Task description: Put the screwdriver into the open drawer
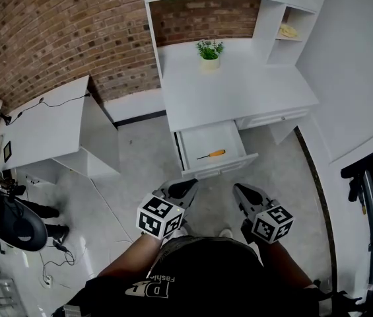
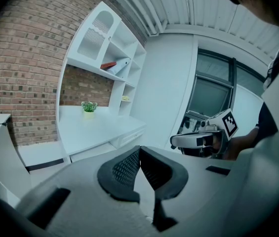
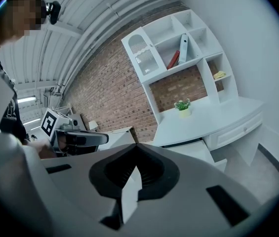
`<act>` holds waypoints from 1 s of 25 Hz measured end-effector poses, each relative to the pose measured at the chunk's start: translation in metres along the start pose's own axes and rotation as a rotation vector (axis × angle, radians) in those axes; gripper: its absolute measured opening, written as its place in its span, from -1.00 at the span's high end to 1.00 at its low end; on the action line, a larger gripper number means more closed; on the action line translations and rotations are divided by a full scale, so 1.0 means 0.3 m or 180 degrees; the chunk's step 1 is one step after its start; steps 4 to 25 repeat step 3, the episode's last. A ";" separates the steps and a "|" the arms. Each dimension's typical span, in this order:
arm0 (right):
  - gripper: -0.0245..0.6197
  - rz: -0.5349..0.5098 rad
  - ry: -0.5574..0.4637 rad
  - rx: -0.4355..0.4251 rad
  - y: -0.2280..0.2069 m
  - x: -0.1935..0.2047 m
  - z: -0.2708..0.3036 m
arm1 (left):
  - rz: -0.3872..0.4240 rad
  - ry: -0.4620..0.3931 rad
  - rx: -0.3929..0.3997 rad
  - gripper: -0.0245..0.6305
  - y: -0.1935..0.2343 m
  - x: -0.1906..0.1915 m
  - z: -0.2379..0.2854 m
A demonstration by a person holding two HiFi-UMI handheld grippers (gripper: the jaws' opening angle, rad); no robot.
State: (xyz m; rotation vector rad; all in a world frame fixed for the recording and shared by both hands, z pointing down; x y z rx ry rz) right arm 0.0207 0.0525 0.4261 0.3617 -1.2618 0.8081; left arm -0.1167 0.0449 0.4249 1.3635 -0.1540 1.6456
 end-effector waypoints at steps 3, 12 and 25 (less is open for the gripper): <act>0.91 -0.0003 0.0011 0.0005 -0.004 0.000 0.002 | 0.0003 -0.0003 0.0004 0.87 0.002 -0.003 0.001; 0.91 -0.0003 0.0011 0.0005 -0.004 0.000 0.002 | 0.0003 -0.0003 0.0004 0.87 0.002 -0.003 0.001; 0.91 -0.0003 0.0011 0.0005 -0.004 0.000 0.002 | 0.0003 -0.0003 0.0004 0.87 0.002 -0.003 0.001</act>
Point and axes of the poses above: the fingertips, and each gripper's own axes: z forward along the fingers, y to its left, x out of its underside, the point moved 2 cm from there along -z, backward along the fingers, and after that the axes turned 12 degrees about -z, right-handed, at the moved point
